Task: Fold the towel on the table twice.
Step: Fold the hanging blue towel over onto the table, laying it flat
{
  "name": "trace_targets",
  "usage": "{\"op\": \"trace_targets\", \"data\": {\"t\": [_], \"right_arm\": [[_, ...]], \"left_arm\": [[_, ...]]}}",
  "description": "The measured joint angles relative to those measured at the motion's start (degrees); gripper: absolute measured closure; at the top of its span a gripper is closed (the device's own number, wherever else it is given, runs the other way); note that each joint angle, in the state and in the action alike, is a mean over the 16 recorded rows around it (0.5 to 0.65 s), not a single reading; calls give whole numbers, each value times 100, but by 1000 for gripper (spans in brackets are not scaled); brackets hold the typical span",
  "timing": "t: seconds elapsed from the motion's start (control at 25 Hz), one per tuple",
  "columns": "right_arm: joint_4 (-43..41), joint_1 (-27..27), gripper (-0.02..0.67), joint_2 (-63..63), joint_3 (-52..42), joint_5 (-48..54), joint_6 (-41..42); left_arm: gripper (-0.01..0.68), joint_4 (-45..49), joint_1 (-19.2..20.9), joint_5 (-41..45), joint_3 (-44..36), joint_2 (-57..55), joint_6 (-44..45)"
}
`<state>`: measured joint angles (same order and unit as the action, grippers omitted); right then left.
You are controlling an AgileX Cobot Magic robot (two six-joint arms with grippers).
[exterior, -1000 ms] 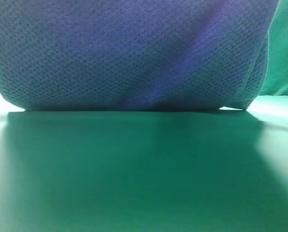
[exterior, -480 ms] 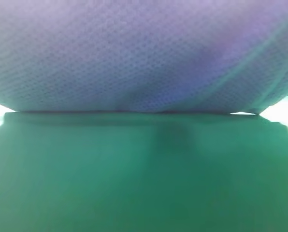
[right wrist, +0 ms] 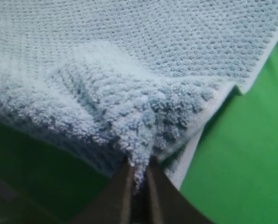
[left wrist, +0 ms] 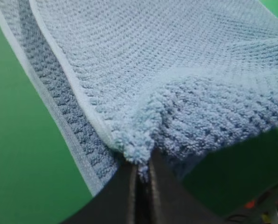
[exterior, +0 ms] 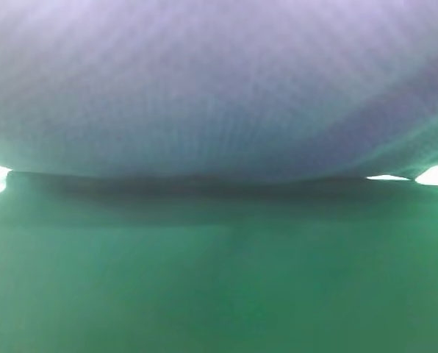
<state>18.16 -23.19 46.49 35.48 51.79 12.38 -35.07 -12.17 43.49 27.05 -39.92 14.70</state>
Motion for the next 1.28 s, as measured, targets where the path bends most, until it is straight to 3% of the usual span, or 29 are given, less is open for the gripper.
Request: {"op": "trace_targets", "data": {"t": [0.56,0.96,1.28], "right_arm": [[-95,0,649,820,-30,-1108,79],[-427,0,649,2109,489,-2027,93],[-605,1,649,3087,985,-2708,98]], "left_arm": [[673,-481,0,-1008,-159,-330,294],[673,-1387,0,-2226,-38,-1611,1160],[673,-2106,0,-2855,532,-2834,2028]]}}
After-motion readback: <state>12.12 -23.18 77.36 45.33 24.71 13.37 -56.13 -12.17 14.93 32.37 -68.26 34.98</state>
